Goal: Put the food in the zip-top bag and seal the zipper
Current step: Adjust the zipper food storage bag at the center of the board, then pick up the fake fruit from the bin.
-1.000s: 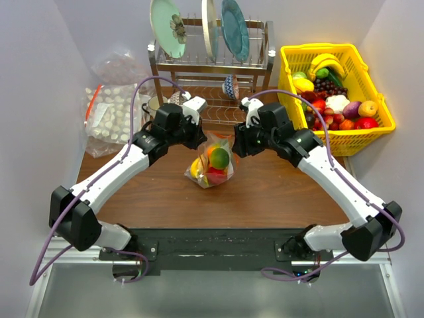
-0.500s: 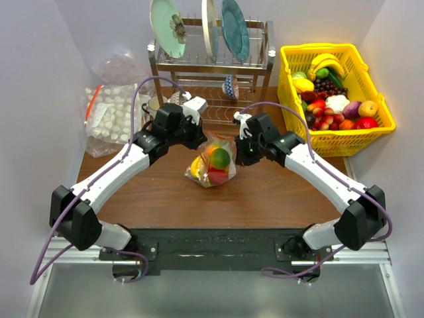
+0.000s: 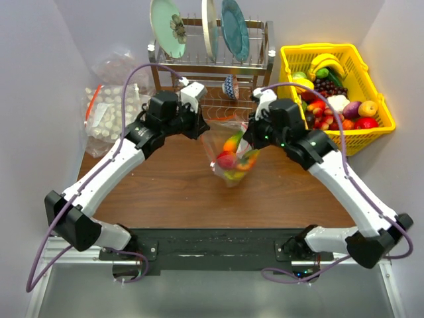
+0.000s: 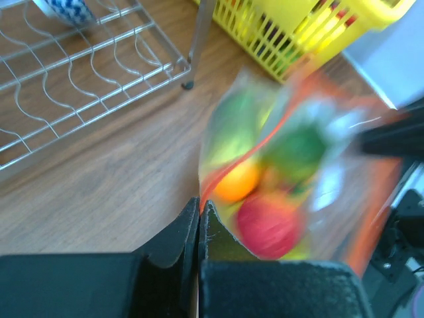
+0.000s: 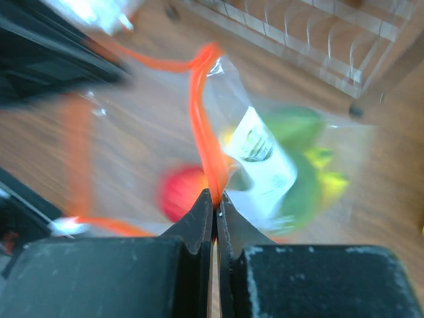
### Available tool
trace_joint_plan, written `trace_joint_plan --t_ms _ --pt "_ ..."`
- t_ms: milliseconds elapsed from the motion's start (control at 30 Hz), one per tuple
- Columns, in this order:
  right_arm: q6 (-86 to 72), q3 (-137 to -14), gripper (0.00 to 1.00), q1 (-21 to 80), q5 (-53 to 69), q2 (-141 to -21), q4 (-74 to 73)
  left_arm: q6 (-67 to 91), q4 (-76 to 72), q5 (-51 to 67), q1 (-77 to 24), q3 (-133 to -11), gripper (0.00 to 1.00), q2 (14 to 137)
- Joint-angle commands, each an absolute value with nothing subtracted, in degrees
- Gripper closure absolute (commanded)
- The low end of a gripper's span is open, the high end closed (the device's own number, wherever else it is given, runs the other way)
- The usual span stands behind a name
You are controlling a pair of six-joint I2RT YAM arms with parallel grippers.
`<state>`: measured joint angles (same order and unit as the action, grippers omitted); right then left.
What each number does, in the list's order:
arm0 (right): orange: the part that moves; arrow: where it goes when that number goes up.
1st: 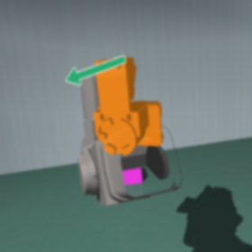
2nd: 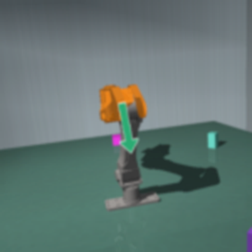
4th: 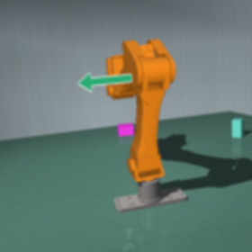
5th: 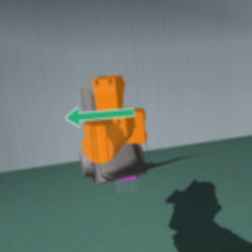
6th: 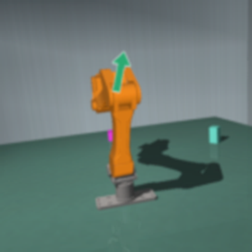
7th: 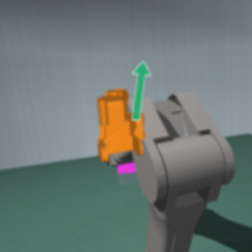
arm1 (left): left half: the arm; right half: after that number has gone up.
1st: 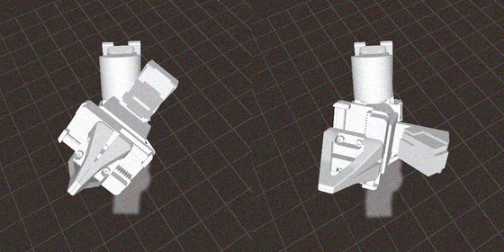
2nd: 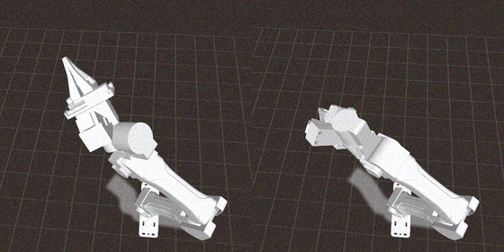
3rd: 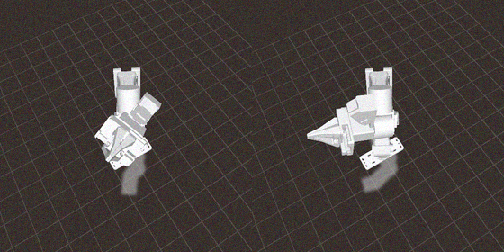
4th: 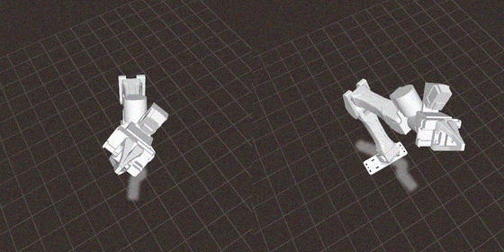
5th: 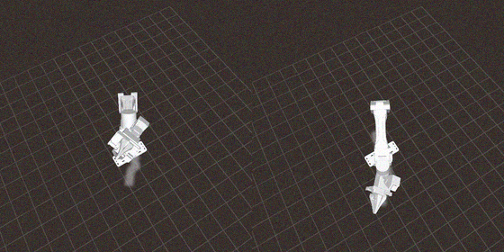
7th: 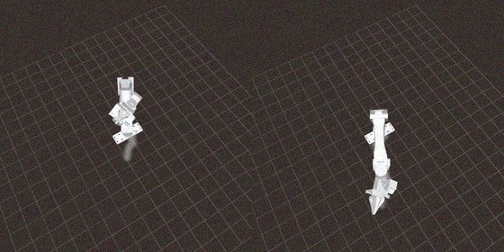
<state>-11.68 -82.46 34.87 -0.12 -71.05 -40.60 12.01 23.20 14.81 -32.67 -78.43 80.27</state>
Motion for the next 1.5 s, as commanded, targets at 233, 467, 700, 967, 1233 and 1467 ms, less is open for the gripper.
trace_joint_plan --t_ms 233,467,700,967,1233,1467 --pt "-10.0 -85.1 1.0 34.9 -1.1 -74.4 -41.1 13.3 24.3 15.4 -32.4 -80.4 1.0 77.3" --pt "-11.3 -82.0 0.59 35.0 -0.3 -76.1 -39.0 11.6 22.4 11.6 -32.3 -77.3 1.0 78.4" --pt "-11.0 -84.2 0.52 34.7 -9.6 -73.0 -40.5 10.8 24.2 6.0 -31.5 -78.2 1.0 79.5" --pt "-9.5 -85.9 0.65 22.1 -19.2 -68.1 -41.1 10.9 18.8 9.1 -30.8 -73.8 1.0 77.4" --pt "-15.0 -85.2 0.72 7.8 -18.9 -69.6 -35.3 11.0 16.0 12.6 -30.8 -71.3 1.0 76.7" --pt "-17.9 -85.6 0.71 0.2 -13.1 -76.1 -32.6 12.6 12.6 15.0 -30.8 -66.5 1.0 73.6"
